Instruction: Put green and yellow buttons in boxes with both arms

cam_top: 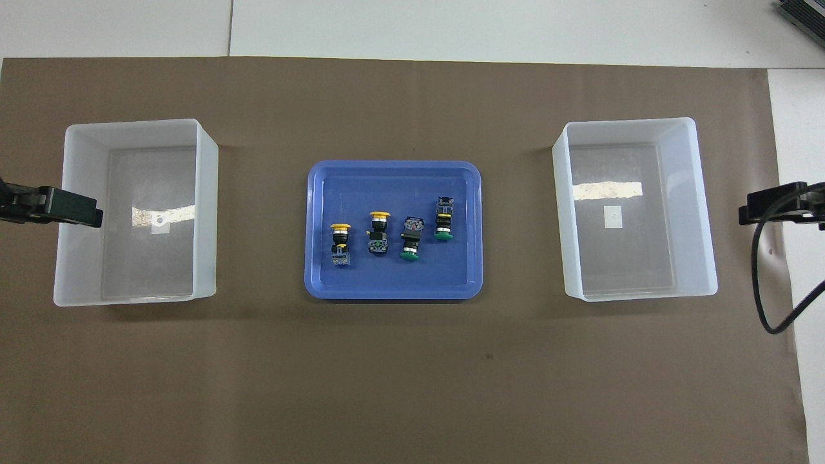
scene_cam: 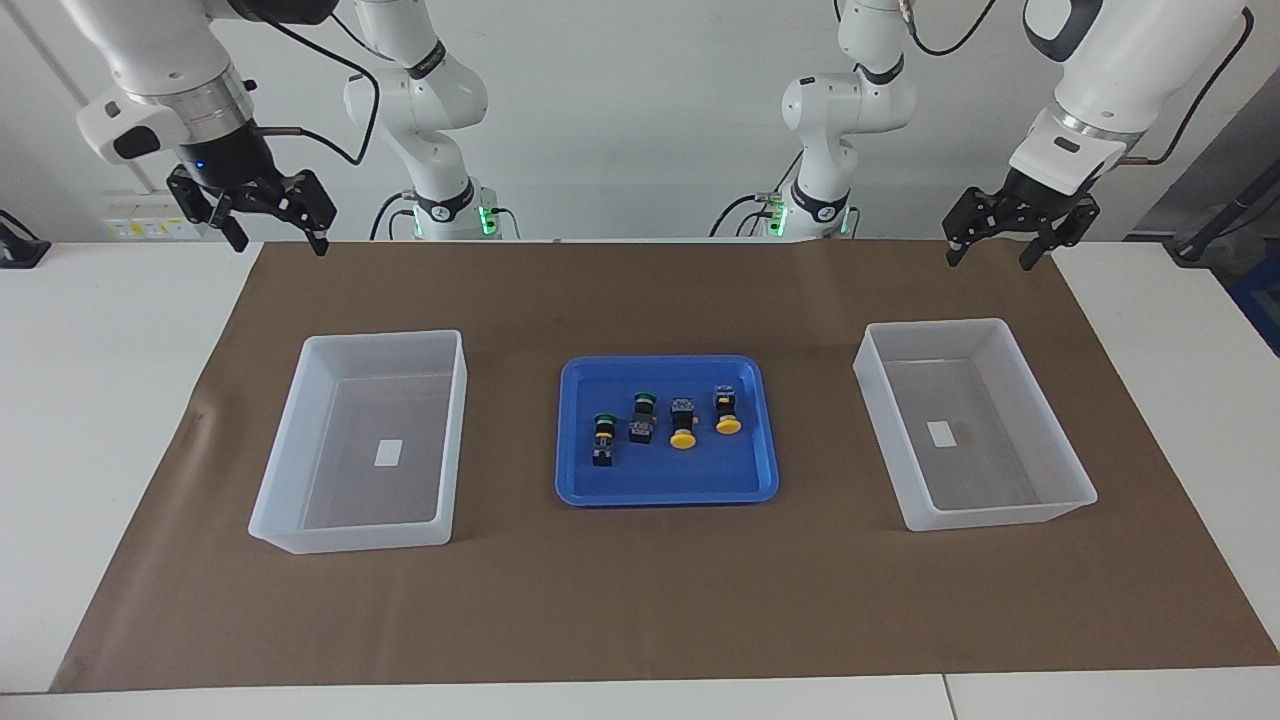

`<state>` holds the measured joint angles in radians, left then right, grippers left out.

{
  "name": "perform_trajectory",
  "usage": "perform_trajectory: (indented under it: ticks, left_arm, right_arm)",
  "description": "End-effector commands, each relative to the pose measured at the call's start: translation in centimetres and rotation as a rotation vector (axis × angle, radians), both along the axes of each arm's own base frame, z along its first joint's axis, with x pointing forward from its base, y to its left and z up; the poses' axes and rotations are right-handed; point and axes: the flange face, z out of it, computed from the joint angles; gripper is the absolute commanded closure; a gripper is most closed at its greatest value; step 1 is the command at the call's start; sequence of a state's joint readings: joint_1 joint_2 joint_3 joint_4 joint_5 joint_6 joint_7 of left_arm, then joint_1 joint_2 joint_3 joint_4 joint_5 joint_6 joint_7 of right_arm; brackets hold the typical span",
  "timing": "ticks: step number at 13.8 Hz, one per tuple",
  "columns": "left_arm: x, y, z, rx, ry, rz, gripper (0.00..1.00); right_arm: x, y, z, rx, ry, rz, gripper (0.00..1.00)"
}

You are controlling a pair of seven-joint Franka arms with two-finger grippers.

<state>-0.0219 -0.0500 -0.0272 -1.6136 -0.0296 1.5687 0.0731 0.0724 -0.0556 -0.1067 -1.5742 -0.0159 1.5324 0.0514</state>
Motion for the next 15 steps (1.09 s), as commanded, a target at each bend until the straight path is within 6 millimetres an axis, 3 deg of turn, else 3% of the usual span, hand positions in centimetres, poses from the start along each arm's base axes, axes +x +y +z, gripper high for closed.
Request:
perform_trajectory:
  ticks: [1, 2, 5, 7, 11, 15]
  left_arm:
    - [-0.8, -0.1, 0.0, 0.020, -0.008, -0.002, 0.00]
    - [-0.9, -0.1, 0.0, 0.020, -0.007, -0.002, 0.00]
    - [-0.9, -0.1, 0.0, 0.021, -0.003, 0.000, 0.00]
    - [-0.9, -0.1, 0.0, 0.020, -0.005, -0.002, 0.00]
    - [-0.9, -0.1, 0.0, 0.021, -0.003, 0.001, 0.00]
    - [-1.0, -0.2, 0.0, 0.021, -0.003, -0.002, 0.00]
  right_arm:
    - [-0.6, 0.6, -0.2, 0.009, 0.004, -0.001, 0.00]
    - [-0.2, 2.0, -0.6, 0.006, 0.006, 0.002, 0.00]
    - [2.4, 9.0, -3.7, 0.000, -0.017, -0.006, 0.00]
    - [5.0, 13.3, -7.5, 0.001, -0.025, -0.030, 0.00]
    - [8.1, 24.1, -16.2, 0.017, -0.084, -0.104, 0.00]
    - [9.0, 29.9, -22.9, 0.048, -0.126, -0.102, 0.00]
